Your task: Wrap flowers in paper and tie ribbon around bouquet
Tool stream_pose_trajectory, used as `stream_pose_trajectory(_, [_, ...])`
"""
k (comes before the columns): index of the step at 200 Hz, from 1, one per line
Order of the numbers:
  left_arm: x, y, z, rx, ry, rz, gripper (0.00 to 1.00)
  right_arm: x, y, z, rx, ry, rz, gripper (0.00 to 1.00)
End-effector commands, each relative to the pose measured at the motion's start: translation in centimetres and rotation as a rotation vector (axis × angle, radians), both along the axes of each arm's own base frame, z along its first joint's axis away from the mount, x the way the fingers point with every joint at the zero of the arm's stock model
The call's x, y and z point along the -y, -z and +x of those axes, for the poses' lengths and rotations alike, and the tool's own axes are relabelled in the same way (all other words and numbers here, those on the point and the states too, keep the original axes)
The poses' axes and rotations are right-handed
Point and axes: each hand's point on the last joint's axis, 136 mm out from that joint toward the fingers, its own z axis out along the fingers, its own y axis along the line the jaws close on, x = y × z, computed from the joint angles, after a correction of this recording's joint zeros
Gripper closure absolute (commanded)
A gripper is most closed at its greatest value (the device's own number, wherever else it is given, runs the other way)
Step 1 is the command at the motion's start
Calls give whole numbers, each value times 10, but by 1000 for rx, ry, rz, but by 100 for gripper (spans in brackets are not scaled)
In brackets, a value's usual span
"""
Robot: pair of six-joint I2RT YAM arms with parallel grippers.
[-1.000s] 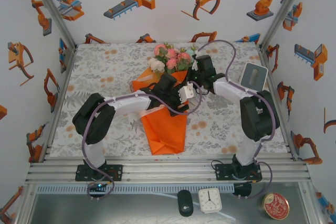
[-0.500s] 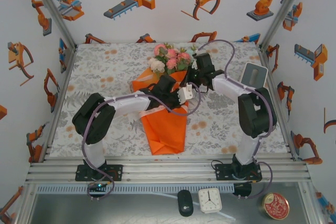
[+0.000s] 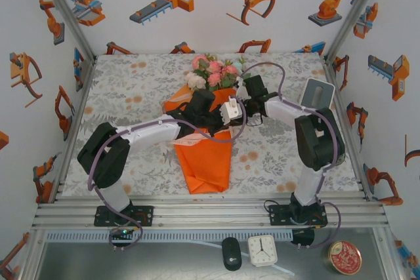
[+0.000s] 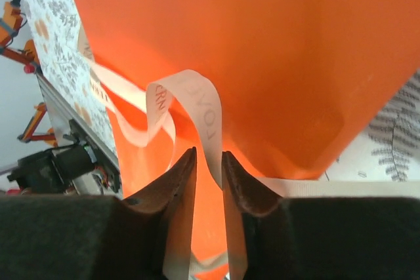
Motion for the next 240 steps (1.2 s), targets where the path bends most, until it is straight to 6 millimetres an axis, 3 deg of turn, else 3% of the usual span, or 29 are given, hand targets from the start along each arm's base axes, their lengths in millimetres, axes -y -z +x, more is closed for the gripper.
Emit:
stream_pose_trajectory(1, [5,-4,9,1,-26,-23,100,18,-27,-5,48,-6,33,73])
stream_pose_trajectory(53, [5,-4,15,-6,-45,-30,100,40,-32,-6,81,45,19,65])
stream_pose_trajectory(83, [5,-6,19,-12,-54,-37,100,54,-45,-9,182,46,69,57])
stream_pose_trajectory(107, [6,-6,24,-25,-68,-41,100,54,-47,-20,306,-38,80,46])
stream_pose_trajectory(112, [6,-6,25,-29,-71,-42,100,54,-47,-21,331,-53,77,30])
stream_pose_trajectory(118, [6,-6,26,-33,-75,-44,100,54,-47,-22,366,-69,68,26])
stream_pose_trajectory(135, [7,-4,29,-47,-82,-40,100,50,-49,-20,486,-105,37,24])
stream_pose_trajectory(155, [10,-3,30,-58,-80,-39,100,49,-48,-6,563,-76,16,24])
stream_pose_trajectory(172, [10,-2,34,-71,-93,-44,100,40,-47,0,582,-78,73,30])
stream_pose_trajectory(199, [8,-1,36,-88,-102,-46,100,25,-43,-4,614,-135,148,40])
stream_pose_trajectory(240, [6,-1,38,-96,-107,-50,100,17,-26,-12,517,-175,193,57])
